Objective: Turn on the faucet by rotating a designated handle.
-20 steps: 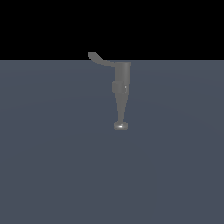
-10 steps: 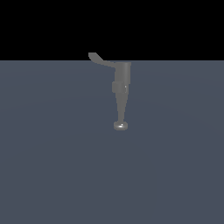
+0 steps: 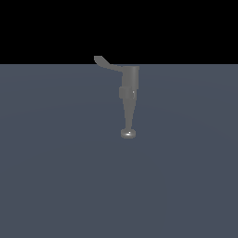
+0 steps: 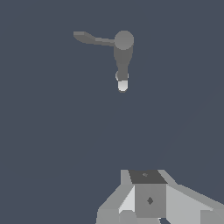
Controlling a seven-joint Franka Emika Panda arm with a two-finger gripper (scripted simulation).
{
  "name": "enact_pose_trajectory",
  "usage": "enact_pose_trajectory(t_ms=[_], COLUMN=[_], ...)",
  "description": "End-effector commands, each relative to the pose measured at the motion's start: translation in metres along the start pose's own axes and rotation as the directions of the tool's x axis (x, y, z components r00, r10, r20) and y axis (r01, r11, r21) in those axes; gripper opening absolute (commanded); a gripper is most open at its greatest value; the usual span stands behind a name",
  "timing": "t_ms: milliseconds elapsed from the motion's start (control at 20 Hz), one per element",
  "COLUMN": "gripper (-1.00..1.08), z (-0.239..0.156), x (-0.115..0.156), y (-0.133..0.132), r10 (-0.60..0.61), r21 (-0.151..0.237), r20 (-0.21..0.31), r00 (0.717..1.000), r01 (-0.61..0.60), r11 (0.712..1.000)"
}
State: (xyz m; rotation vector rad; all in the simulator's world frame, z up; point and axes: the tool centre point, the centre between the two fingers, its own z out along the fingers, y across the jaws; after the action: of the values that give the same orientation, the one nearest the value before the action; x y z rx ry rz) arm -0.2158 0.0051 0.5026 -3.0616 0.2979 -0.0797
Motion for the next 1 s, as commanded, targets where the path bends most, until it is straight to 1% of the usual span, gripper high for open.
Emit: enact_pose_trajectory(t_ms=[0,200,450,700,950], gripper=[-1.00,-1.00,-1.00,-1.00,-1.00], z=[0.002,0.007,0.015,0.025,0.038], x=[0.011,0.031,0.056,0.082,0.107], y=[-0.003,-0.008,-0.015,-0.022,-0.030], r10=[0.052,0.150,0.273,0.392,0.506], r21=[0.005,0.012,0.015,0.013,0.007], r20=[0.004,0.013,0.024,0.035,0.043], r00=[0.999,0.989,0.962,0.919,0.861], r01=[-0.052,-0.150,-0.273,-0.393,-0.507], r11=[0.999,0.989,0.962,0.919,0.862])
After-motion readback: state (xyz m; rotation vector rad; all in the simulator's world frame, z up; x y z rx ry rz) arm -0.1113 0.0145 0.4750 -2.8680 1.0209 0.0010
